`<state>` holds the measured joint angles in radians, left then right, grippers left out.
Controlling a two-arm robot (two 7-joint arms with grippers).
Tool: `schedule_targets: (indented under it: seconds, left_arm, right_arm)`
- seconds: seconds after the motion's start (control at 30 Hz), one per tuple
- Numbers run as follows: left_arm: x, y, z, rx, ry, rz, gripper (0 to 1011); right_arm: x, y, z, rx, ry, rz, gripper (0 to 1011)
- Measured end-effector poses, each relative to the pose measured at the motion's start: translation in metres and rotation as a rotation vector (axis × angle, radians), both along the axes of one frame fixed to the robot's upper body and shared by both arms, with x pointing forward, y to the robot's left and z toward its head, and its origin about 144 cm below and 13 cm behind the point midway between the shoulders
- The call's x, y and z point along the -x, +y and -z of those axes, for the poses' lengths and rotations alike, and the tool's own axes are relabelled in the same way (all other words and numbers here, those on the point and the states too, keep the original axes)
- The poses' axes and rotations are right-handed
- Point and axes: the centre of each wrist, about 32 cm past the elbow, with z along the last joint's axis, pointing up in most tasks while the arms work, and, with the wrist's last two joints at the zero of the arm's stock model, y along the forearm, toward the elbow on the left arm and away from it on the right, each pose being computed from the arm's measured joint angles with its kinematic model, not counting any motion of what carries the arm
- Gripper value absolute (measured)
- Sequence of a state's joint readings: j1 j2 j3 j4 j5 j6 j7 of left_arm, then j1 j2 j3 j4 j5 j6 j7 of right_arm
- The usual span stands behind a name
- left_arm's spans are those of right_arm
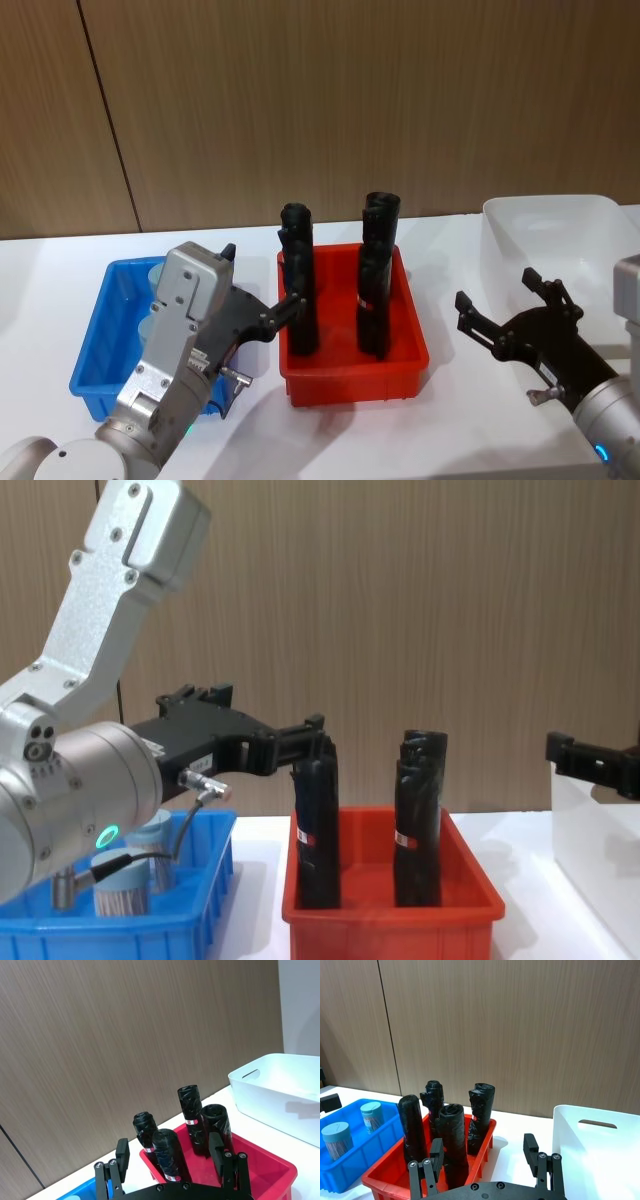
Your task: Pick the cotton swabs from the blue box and place them into the white box.
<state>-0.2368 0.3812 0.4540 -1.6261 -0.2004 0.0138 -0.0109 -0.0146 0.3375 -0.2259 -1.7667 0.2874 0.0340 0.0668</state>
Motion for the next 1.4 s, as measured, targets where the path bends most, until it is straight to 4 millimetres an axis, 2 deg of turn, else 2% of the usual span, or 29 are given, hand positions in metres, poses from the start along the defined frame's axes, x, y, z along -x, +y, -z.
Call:
schedule_targets:
  seconds: [0.73, 1.4]
  left_arm:
    - [-0.001, 0.004, 0.007, 0.101, 0.051, -0.042, 1004]
    - [-0.005, 0.02, 0.004, 0.142, 0.18, -0.22, 1004]
  right_arm:
    - [0.0, 0.0, 0.0, 0.0, 0.0, 0.0, 1002]
    - [0.0, 0.0, 0.0, 0.0, 0.0, 0.0, 1002]
